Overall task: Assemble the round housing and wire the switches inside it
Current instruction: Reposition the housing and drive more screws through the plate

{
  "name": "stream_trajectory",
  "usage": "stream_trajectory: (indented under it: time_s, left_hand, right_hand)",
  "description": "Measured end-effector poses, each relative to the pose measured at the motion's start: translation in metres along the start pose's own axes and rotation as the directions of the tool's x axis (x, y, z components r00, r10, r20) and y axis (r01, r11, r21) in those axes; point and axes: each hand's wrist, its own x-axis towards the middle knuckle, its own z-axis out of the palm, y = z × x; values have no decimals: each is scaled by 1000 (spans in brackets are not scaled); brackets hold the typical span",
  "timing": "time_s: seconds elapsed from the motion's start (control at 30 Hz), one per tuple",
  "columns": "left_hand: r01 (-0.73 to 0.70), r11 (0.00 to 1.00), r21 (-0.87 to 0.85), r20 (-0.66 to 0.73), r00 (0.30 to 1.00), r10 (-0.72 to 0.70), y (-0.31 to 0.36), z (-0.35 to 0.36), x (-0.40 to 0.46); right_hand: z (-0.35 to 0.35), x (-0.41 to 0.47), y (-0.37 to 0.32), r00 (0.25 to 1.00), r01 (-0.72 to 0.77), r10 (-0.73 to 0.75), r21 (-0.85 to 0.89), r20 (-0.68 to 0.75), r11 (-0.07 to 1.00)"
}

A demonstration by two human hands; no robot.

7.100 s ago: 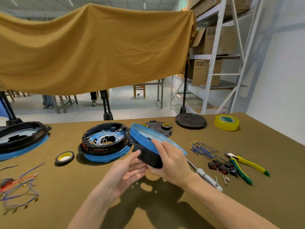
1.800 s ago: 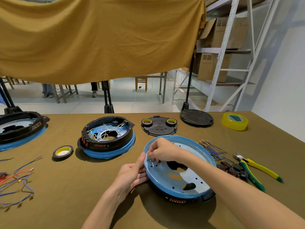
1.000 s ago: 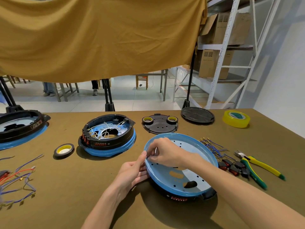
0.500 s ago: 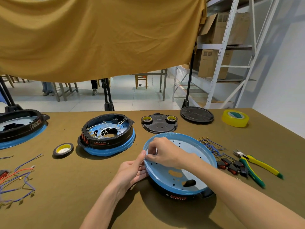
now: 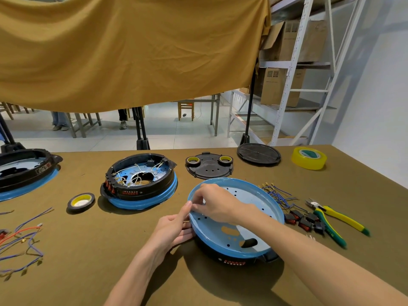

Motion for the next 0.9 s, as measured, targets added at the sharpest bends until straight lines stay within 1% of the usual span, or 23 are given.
stream_trajectory:
  time_s: [0.1,0.13,0.2,0.27,0.33,0.37,0.4,0.43,0.5,0.63,0.67,0.7,0.73,0.8,0.9]
  left_hand:
    - [-14,1000,-13,17,1000,14,-2,1,1]
    - [-21,1000,-10,21,1000,21,-2,3,0]
    - [-30,1000,9,19,999,30,-3,5,-1]
    - [-29,999,21,9,1000,29,-4,7,-1]
    - [-17,999,42,14,1000,17,-2,9,-2]
    - [-11,999,49,17,1000,11,-1,9,-3]
    - [-5,999,51,20,1000,4,1,10,-5]
    - [-1,999,47,20,1000,0,3,11,-6]
    - [3,999,47,5,1000,-3,6,13,-9]
    - [-32,996,78,-69,997,37,7,10,-11]
    - [-47,995,83,-85,995,54,7,8,-12]
    - [-58,995,85,-93,994,66,6,7,-12]
    - [-62,994,88,-94,993,71,6,5,-12]
    - [-61,994,91,-86,994,69,4,4,-12]
    - [-61,995,84,-72,995,67,4,2,-11]
  right_hand:
    - [-5,-6,2,999,-15,16,25,-42,1000]
    - [-9,-10,5,995,-37,40,40,-86,999]
    - [-19,-23,16,968,-100,115,76,-223,992]
    - [-31,-41,31,902,-191,228,136,-367,972]
    - [-43,-66,50,790,-315,385,224,-477,922]
    - [-48,-79,59,736,-386,461,253,-495,887]
    - [-51,-92,68,702,-464,526,252,-480,849]
    - [-53,-105,76,688,-543,578,217,-439,811]
    - [-51,-128,86,683,-657,652,115,-328,746]
    - [-35,-155,86,710,-704,702,-70,-59,707]
    - [-31,-157,84,705,-704,709,-136,-11,697]
    - [-26,-159,83,702,-699,713,-189,4,690]
    - [-23,-160,82,700,-699,714,-210,-7,684]
    - [-23,-160,81,700,-712,709,-160,-87,684]
    - [-35,-158,79,681,-704,655,-49,-327,708]
